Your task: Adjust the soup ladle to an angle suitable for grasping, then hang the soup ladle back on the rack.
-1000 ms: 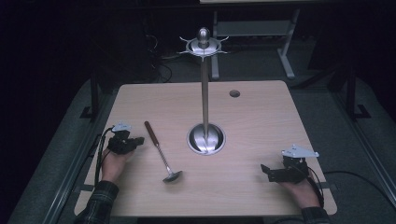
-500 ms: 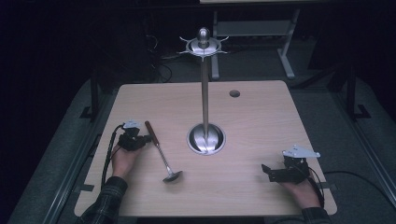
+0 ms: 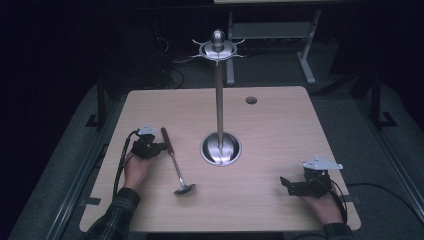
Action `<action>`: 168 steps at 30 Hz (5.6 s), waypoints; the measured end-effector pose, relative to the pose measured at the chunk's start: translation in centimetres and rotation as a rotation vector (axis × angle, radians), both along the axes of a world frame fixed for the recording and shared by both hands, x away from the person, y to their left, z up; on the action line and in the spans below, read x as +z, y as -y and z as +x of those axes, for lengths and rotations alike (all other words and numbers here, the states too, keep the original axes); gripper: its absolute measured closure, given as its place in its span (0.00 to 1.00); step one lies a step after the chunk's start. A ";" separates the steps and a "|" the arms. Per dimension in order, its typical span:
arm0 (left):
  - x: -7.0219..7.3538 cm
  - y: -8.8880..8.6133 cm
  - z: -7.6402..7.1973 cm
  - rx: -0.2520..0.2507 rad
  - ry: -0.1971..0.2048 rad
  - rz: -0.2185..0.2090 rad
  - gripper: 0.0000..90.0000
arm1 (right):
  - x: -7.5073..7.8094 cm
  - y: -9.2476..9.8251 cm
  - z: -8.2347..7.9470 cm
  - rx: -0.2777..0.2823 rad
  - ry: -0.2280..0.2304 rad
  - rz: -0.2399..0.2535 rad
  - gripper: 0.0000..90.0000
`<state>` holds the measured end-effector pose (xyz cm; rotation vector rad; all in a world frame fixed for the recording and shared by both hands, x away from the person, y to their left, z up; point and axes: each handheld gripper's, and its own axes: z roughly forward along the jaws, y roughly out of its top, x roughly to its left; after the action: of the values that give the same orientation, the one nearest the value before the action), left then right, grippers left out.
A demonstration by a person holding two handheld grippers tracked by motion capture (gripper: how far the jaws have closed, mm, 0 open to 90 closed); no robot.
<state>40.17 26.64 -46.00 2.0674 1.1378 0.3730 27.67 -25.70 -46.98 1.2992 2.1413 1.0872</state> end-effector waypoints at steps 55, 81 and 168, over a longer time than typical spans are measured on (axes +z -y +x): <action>2.3 7.0 -2.0 -0.203 -0.108 -0.068 1.00 | -0.3 -0.5 0.5 0.023 -0.017 -0.014 0.00; 1.3 8.4 -6.4 -0.289 -0.225 0.019 1.00 | -0.2 -0.7 0.6 0.025 -0.016 -0.039 0.00; 5.6 3.1 -0.4 -0.155 -0.199 0.126 0.62 | -0.3 -0.3 0.8 0.034 -0.036 -0.027 0.00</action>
<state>39.78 23.57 -40.38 2.3285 1.0821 0.1698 28.46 -25.37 -47.31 1.2838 2.2041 1.0517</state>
